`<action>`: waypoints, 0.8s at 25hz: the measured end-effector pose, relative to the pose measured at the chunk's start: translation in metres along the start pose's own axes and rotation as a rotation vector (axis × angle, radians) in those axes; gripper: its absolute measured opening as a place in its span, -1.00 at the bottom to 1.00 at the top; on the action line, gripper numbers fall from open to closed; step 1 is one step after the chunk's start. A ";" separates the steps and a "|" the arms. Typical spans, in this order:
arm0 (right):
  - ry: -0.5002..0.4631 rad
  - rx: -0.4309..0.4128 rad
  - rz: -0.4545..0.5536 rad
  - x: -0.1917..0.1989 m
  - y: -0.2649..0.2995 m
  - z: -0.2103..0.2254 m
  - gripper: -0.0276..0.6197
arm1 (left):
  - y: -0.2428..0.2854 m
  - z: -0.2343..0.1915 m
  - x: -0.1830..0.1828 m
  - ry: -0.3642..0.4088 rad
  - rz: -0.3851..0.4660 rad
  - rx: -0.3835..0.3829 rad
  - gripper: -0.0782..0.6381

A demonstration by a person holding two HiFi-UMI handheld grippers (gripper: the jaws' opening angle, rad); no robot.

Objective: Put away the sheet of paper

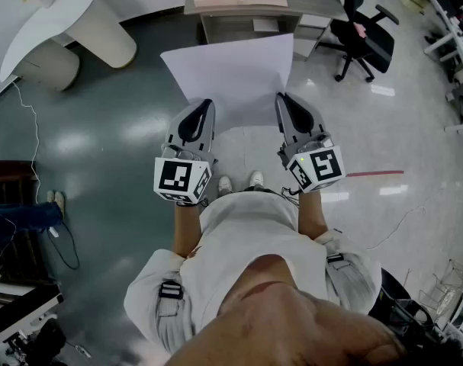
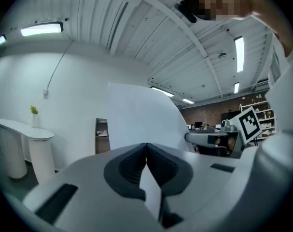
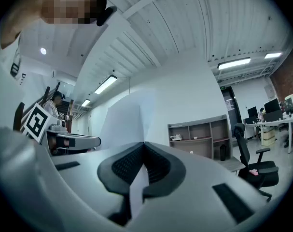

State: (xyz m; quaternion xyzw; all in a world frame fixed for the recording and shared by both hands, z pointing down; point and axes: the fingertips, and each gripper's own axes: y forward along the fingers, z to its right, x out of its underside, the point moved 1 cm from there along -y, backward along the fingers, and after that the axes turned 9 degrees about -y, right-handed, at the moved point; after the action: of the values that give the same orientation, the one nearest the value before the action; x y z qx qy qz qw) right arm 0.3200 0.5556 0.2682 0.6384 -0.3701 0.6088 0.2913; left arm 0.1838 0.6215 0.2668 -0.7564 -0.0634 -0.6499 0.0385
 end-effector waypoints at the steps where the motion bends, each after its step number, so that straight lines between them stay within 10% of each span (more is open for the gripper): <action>1: 0.009 0.002 -0.002 0.001 -0.004 0.005 -0.86 | 0.002 0.006 0.002 -0.001 -0.001 0.000 -0.72; 20: 0.059 0.046 -0.041 0.015 -0.006 0.059 -0.86 | 0.049 0.043 0.015 -0.007 -0.035 -0.005 -0.72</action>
State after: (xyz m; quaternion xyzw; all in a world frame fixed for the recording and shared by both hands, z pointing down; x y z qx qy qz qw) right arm 0.3583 0.5085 0.2783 0.6340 -0.3340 0.6299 0.2996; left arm 0.2347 0.5798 0.2763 -0.7575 -0.0752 -0.6480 0.0247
